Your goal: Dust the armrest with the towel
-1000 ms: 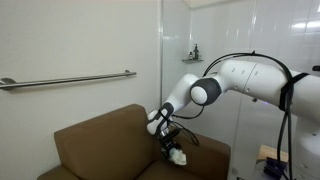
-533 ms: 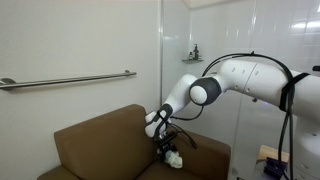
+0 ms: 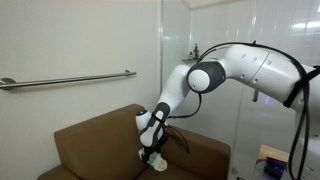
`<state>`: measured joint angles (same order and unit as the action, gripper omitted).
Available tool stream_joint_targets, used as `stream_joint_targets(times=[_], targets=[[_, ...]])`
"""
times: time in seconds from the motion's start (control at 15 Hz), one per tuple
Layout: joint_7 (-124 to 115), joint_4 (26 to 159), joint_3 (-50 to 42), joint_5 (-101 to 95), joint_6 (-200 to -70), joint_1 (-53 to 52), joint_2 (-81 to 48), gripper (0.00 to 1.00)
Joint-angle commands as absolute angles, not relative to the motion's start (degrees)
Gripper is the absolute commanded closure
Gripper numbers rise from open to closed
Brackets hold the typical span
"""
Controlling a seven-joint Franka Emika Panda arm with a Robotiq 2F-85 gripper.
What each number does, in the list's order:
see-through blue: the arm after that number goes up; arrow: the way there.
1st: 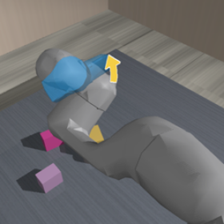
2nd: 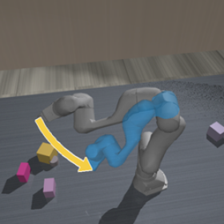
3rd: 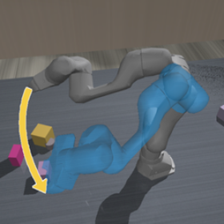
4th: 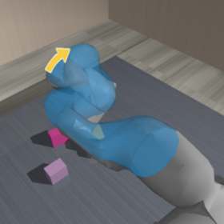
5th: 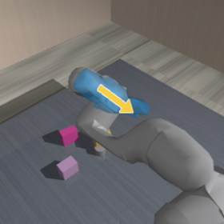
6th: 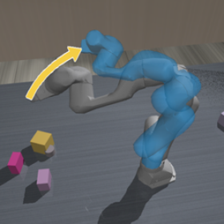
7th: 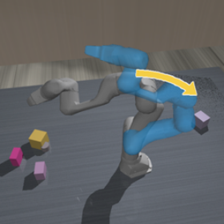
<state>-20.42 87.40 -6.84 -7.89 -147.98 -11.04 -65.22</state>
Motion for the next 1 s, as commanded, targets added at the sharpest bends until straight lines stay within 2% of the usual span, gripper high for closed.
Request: stream_joint_targets(times=[0.0,0.2,0.6,0.93], targets=[[-26.58,98.79,-17.36,-12.45,-150.91,-20.53,-56.48,0.95],[-31.05,99.92,-24.37,-18.51,-147.93,-28.88,-57.13,0.94],[-45.34,103.41,-33.17,-31.97,-151.91,-45.51,-65.37,0.95],[-54.38,102.47,-41.64,-39.61,-151.42,-52.80,-76.17,0.95]])
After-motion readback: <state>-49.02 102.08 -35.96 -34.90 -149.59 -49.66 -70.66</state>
